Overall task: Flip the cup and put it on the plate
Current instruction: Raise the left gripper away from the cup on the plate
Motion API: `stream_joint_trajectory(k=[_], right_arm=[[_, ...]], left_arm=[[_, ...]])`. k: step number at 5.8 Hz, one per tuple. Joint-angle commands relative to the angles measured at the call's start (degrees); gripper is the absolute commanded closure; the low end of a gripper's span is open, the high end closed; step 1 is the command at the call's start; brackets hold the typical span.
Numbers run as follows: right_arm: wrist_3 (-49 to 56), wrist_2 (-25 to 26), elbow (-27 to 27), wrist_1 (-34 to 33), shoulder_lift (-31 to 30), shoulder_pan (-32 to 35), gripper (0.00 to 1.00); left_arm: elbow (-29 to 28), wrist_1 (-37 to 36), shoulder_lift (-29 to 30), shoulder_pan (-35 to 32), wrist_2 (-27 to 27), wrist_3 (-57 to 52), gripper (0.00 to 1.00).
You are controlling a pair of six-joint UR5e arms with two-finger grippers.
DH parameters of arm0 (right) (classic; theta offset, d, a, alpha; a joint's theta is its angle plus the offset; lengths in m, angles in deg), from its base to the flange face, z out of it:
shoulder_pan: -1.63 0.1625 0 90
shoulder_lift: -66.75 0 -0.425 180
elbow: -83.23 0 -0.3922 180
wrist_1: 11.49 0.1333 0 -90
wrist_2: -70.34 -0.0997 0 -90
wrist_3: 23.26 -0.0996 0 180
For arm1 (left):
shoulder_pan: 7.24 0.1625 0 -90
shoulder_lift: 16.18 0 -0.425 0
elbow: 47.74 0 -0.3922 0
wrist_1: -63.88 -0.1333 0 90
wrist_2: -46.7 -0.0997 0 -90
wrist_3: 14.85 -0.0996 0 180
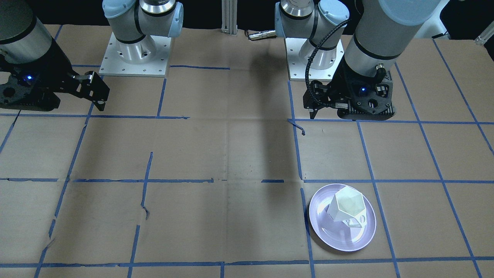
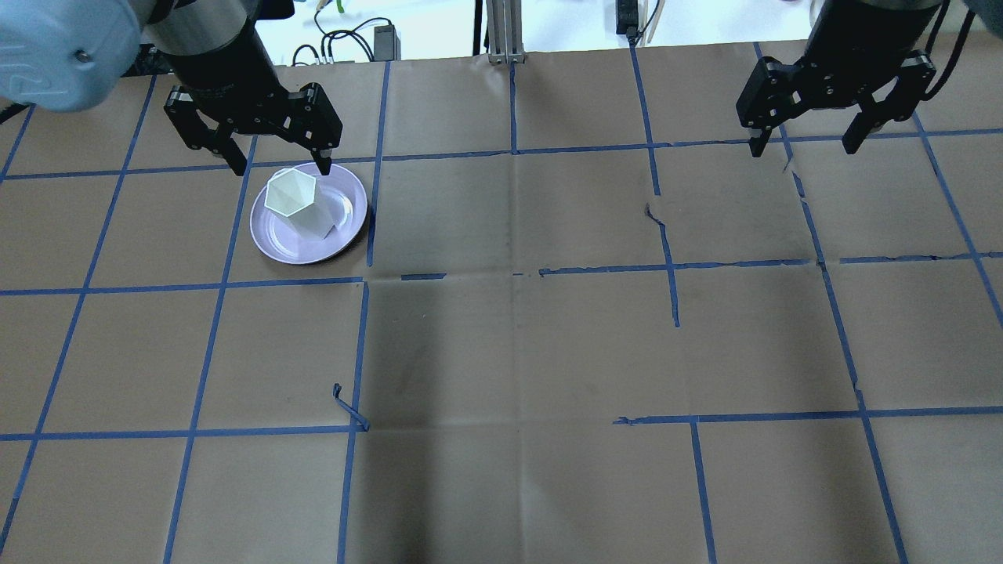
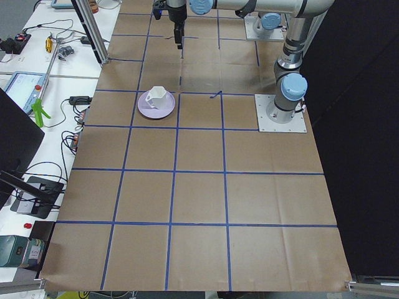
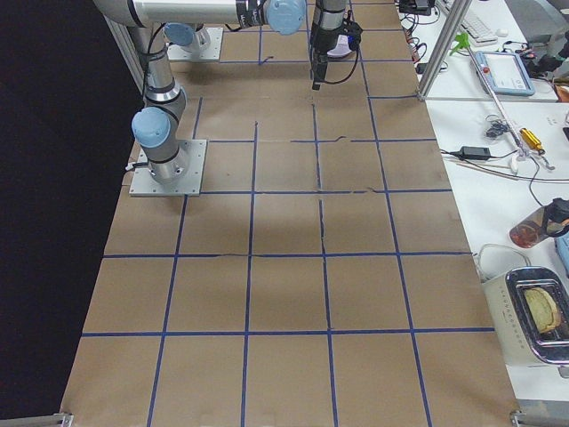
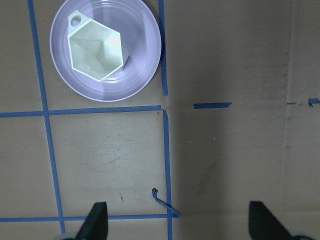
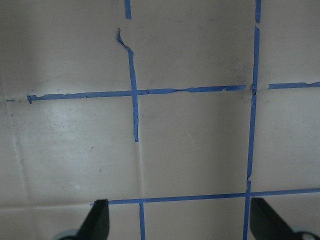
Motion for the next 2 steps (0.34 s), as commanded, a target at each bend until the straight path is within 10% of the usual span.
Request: stream_joint_trajectory(k=[1,2], right_arm=[[0.0,0.0,0.0,0.0,0.0,0.0,0.00],[0.0,-0.1,0.0,0.0,0.0,0.0,0.00]], left_arm=[[0.0,0.0,0.0,0.0,0.4,0.0,0.01],[0.0,0.0,0.0,-0.1,0.5,0.0,0.01]])
